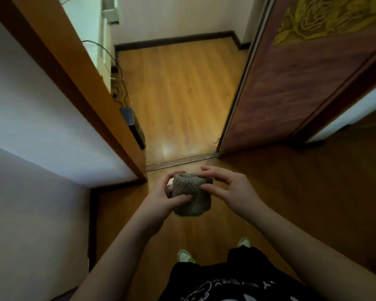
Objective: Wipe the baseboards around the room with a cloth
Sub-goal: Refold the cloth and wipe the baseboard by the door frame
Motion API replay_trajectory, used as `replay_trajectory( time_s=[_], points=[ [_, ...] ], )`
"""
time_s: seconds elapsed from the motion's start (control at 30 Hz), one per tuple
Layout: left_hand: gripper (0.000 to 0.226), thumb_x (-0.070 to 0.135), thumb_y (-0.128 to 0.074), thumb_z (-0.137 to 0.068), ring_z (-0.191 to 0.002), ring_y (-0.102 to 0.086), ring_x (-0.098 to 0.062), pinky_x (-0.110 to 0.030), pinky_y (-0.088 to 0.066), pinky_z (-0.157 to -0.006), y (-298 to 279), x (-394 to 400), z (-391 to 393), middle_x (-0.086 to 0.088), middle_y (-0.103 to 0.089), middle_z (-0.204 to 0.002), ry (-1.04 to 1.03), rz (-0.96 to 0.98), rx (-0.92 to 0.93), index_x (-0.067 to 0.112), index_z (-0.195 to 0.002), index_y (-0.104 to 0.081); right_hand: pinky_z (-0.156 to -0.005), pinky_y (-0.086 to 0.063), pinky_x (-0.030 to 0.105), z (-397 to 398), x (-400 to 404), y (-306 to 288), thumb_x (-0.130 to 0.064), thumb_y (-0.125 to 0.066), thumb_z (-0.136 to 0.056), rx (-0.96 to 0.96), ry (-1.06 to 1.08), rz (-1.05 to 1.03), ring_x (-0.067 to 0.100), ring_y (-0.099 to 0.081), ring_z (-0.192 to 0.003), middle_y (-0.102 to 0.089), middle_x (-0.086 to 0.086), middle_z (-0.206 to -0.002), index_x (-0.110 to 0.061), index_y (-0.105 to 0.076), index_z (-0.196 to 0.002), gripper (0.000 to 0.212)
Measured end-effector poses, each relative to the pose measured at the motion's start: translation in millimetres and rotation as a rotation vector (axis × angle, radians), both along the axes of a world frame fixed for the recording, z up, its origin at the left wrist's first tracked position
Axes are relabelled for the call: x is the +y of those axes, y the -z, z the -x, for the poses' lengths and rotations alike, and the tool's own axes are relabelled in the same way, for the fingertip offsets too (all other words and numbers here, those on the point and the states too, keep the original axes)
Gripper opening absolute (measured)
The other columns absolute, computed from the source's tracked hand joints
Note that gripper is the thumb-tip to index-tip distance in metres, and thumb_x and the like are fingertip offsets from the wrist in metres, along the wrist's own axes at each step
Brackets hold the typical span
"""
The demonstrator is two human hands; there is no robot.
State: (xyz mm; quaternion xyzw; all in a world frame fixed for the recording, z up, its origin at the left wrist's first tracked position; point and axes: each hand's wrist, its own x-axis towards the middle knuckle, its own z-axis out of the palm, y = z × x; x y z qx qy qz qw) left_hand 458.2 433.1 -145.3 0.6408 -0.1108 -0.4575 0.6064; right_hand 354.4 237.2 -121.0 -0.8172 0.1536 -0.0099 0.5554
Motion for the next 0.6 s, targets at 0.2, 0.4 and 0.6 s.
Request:
replay_trajectory(
  time_s=[0.2, 0.4, 0.6],
  points=[
    [0.042, 0.048, -0.075, -0.08, -0.104, -0.069, -0.024, -0.035, -0.059, -0.082, -12.7, -86.4, 24.3, -0.003, -0.071, -0.113, 0.191, -0.027, 0.034, 0.028, -0.116, -0.068, -0.087, -0.04, 0.009, 53.3, -66.3, -1.4, -0.031, -0.077, -0.081, 0.011, 0.128, 0.118, -0.007, -0.051, -0.109, -0.055, -0.023, -0.113, -0.038, -0.062, -0.093, 0.02],
    [0.036, 0.046, -0.074, -0.081, -0.101, -0.069, -0.021, -0.037, -0.059, -0.085, -15.2, -202.3, 76.8, -0.002, -0.072, -0.108, 0.364, -0.109, 0.085, 0.024, -0.11, -0.071, -0.064, -0.043, 0.007, 136.5, -164.7, 3.3, -0.041, -0.069, -0.087, 0.137, 0.284, 0.126, -0.009, -0.058, -0.085, -0.063, -0.026, -0.086, -0.042, -0.06, -0.085, 0.009],
    [0.067, 0.036, -0.082, -0.074, -0.116, -0.062, -0.035, -0.042, -0.054, -0.089, -27.6, -303.7, 131.4, -0.019, -0.061, -0.126, 0.473, -0.089, 0.185, 0.005, -0.128, -0.058, -0.066, -0.039, 0.003, 211.5, -251.7, -5.5, -0.032, -0.069, -0.088, 0.093, 0.409, 0.147, -0.008, -0.058, -0.079, -0.062, -0.031, -0.086, -0.042, -0.061, -0.081, 0.015]
  ],
)
